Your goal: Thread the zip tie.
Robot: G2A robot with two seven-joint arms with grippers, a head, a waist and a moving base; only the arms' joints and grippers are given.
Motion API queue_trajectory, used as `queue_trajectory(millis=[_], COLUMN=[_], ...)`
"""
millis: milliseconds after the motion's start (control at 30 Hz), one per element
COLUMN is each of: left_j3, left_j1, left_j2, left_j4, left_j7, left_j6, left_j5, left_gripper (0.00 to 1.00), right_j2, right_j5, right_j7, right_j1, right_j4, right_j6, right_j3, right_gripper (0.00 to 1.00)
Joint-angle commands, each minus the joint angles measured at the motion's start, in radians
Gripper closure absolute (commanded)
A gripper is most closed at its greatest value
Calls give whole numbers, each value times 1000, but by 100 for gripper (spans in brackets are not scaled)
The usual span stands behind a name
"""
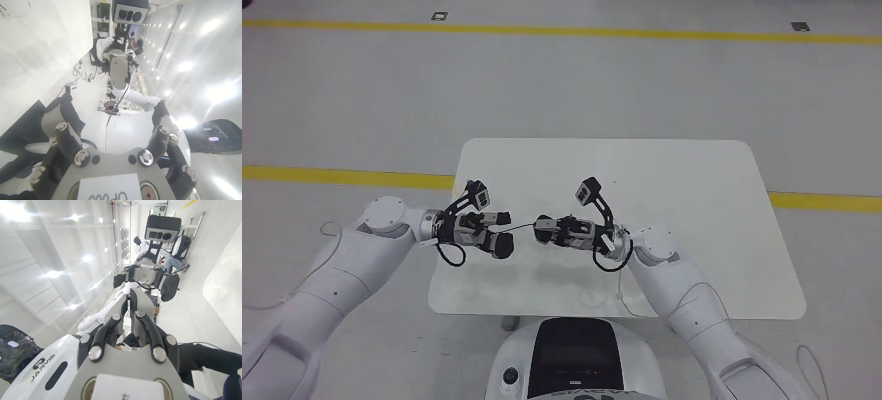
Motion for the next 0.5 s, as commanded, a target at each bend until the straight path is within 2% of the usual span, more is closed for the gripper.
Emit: queue_trajectory(millis=[0, 167, 267, 400, 467], left_j3=[3, 3, 1, -10, -18], left_j1=[-1, -1, 12, 23, 27], left_j2=[0, 0, -2, -1, -1], left_j4=[-3, -3, -25, -35, -39], left_j7=[0, 0, 45, 52, 53], left_j6=[-3, -3, 5, 12, 0], left_j5=[0, 0, 18, 27, 27], left_gripper=[0, 0, 0, 0, 0], right_j2=[-1, 0, 1, 5, 6], right_j5=[-3, -4, -27, -11, -1], right_j7=[-6, -12, -49, -39, -31], right_j1=[5, 3, -10, -18, -18], right_j4=[7, 5, -24, -47, -49], right_j6=[-5, -4, 2, 0, -3], right_j3=[-3, -3, -11, -16, -18], right_gripper=[100, 100, 100, 100, 100])
